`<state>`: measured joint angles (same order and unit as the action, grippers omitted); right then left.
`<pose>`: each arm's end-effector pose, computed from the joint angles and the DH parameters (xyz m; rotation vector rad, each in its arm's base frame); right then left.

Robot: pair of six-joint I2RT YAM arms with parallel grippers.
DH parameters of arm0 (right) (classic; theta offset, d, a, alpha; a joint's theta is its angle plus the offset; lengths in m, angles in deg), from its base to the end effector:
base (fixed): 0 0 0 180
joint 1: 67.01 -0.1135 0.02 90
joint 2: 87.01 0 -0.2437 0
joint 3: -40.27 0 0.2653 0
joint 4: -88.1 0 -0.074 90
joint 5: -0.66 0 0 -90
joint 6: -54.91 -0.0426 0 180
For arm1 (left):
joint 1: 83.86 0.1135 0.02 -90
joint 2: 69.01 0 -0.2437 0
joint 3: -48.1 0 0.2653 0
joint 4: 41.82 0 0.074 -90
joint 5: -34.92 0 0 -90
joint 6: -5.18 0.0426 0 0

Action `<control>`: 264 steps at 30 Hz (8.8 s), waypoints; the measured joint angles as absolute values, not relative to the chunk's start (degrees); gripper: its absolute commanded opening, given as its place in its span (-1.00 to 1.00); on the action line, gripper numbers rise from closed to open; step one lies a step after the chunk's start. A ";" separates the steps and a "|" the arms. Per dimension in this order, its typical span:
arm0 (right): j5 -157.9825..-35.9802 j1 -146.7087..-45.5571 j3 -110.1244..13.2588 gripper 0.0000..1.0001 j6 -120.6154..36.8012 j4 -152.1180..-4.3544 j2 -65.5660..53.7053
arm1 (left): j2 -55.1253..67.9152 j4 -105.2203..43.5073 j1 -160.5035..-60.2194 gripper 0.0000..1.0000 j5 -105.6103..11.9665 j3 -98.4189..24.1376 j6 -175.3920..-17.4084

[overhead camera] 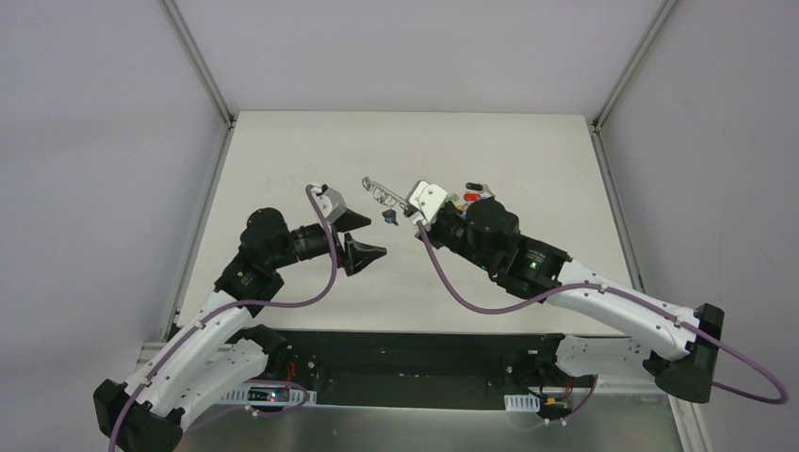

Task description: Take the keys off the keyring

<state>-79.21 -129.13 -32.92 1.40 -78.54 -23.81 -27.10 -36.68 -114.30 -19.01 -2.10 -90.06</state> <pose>0.1409 0.2503 0.3702 -1.1447 1.1637 0.1996 0.1679 -0.1277 0.3205 0.8420 1.3695 -0.9632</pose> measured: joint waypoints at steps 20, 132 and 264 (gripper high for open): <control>-81.57 -128.96 -32.92 -1.00 -1.53 -79.50 -24.45 | -16.39 -63.08 -114.69 -0.39 -18.72 0.29 -92.68; -116.76 -119.12 -7.87 -0.54 -15.19 -118.49 -25.82 | -1.16 15.47 -135.70 -1.00 -52.43 -47.12 -53.86; -112.04 -121.46 -15.54 -0.70 -22.62 -101.40 -29.43 | -8.81 8.74 -129.36 -1.00 -31.44 -38.14 -53.73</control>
<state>-112.04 -121.46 -15.54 -22.62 -101.40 -29.43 -8.81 8.74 -129.36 -31.44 -38.14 -53.73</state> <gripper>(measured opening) 0.031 0.041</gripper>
